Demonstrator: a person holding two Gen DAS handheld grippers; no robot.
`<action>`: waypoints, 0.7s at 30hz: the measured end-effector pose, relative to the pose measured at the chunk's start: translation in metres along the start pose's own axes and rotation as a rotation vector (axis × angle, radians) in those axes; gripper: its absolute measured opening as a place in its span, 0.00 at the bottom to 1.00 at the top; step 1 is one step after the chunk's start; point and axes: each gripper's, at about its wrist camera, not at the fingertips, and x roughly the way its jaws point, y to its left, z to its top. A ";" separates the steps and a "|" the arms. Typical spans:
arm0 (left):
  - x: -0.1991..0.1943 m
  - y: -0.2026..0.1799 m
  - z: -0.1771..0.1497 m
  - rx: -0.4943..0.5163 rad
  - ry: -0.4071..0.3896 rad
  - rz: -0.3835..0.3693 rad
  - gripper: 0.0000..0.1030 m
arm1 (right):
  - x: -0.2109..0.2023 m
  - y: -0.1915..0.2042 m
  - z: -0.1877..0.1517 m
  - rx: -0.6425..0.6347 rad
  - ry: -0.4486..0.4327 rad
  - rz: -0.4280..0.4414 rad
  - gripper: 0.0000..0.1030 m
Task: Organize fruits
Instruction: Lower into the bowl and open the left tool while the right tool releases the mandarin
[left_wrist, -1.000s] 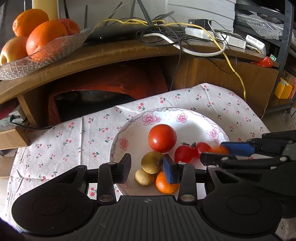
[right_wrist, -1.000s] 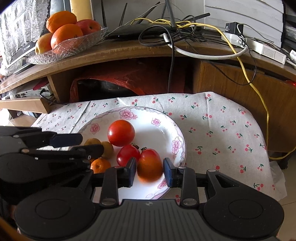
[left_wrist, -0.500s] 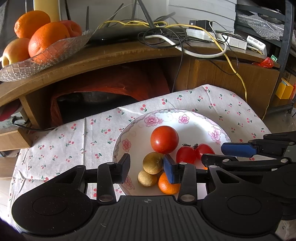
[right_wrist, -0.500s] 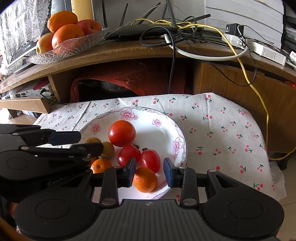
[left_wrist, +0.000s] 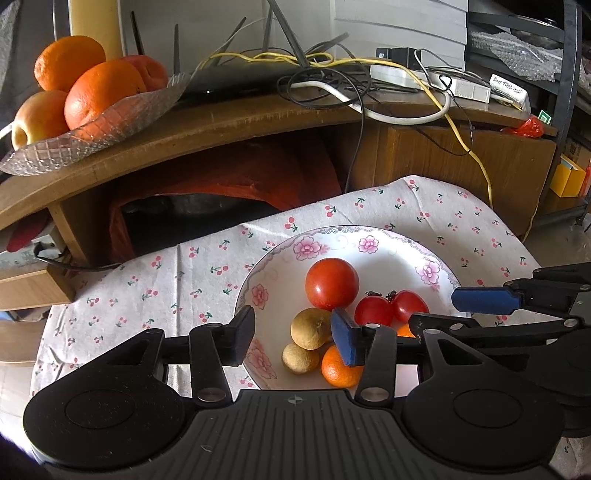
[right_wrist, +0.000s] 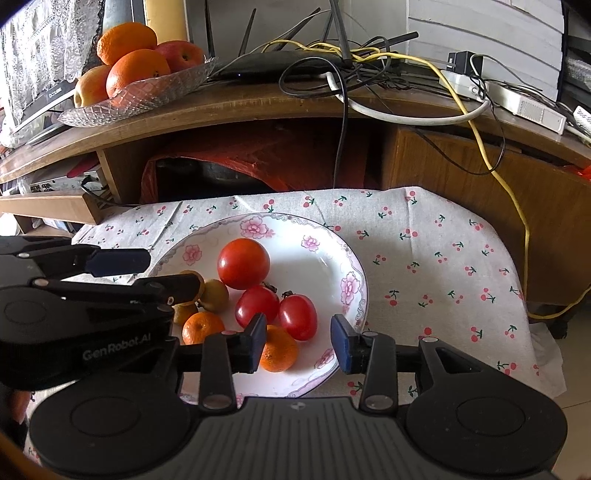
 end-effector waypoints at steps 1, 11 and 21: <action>0.000 0.000 0.000 0.001 0.000 0.000 0.54 | 0.000 0.000 0.000 -0.001 0.001 0.000 0.39; -0.010 0.003 0.002 -0.005 -0.017 0.004 0.58 | -0.007 0.003 -0.002 -0.013 -0.006 0.000 0.39; -0.023 -0.003 0.000 0.024 -0.035 -0.011 0.65 | -0.016 0.012 -0.005 -0.056 -0.010 0.003 0.43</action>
